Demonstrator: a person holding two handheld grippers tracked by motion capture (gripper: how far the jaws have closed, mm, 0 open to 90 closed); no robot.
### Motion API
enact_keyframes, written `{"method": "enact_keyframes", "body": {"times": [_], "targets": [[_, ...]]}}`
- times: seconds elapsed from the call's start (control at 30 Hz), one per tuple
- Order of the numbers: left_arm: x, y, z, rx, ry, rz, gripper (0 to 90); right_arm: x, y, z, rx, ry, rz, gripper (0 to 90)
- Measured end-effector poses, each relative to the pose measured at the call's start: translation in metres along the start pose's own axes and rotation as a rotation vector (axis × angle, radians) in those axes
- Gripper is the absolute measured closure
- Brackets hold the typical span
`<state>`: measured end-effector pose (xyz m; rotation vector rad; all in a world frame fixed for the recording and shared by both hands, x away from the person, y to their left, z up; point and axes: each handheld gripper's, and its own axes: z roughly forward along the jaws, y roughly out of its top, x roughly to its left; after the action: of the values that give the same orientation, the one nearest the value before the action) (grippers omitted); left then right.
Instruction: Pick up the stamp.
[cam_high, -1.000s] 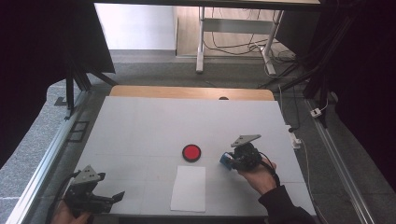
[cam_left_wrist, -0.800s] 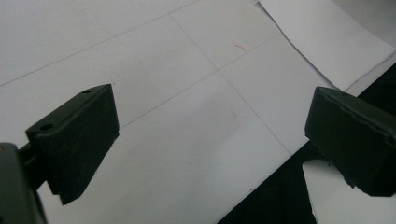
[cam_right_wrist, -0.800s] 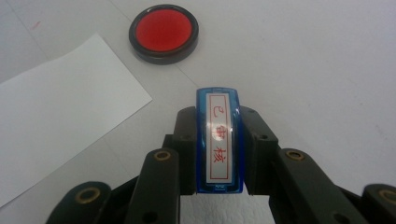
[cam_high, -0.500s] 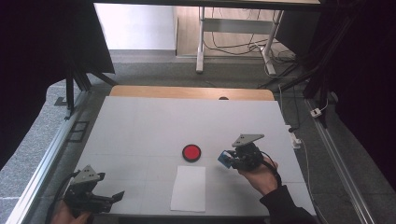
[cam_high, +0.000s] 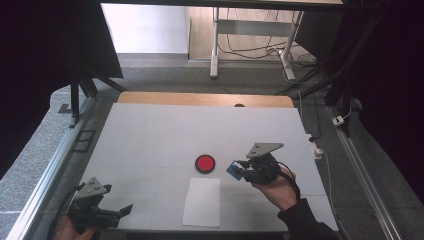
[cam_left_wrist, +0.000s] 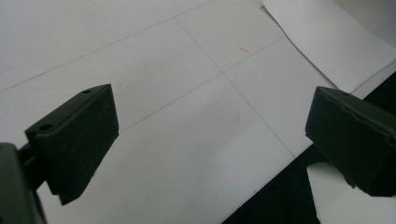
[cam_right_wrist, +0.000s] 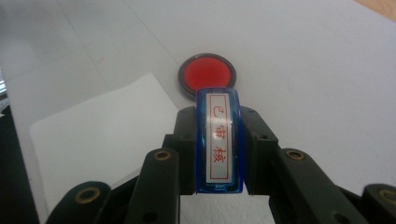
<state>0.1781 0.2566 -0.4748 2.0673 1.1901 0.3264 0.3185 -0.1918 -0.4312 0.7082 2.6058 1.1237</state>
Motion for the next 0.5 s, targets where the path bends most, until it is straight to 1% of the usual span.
{"method": "enact_keyframes", "body": {"times": [0.1, 0.13, 0.27, 0.3, 0.33, 0.43, 0.5], "targets": [[0.001, 0.000, 0.000, 0.000, 0.000, -0.005, 2.5, 0.002, 0.002, -0.001, -0.006, 0.010, -0.011, 71.3], [0.000, 0.000, 0.000, 0.001, 0.003, -0.005, 2.3, 0.005, 0.005, -0.001, -0.010, 0.022, -0.019, 71.3], [-0.001, 0.001, 0.001, 0.010, 0.036, -0.005, 1.7, 0.008, 0.008, -0.002, -0.020, 0.036, -0.031, 71.2], [-0.001, 0.001, 0.001, 0.011, 0.042, -0.007, 1.8, 0.009, 0.009, -0.003, -0.026, 0.045, -0.029, 71.2], [-0.001, 0.001, 0.001, 0.013, 0.041, -0.011, 1.9, 0.009, 0.009, -0.002, -0.031, 0.053, -0.032, 71.3], [0.001, 0.000, 0.000, 0.002, 0.018, -0.020, 2.6, 0.011, 0.012, -0.002, -0.040, 0.074, -0.042, 71.3], [0.002, 0.000, -0.001, -0.005, -0.001, -0.020, 2.6, 0.011, 0.013, -0.002, -0.036, 0.077, -0.046, 71.3]]}}
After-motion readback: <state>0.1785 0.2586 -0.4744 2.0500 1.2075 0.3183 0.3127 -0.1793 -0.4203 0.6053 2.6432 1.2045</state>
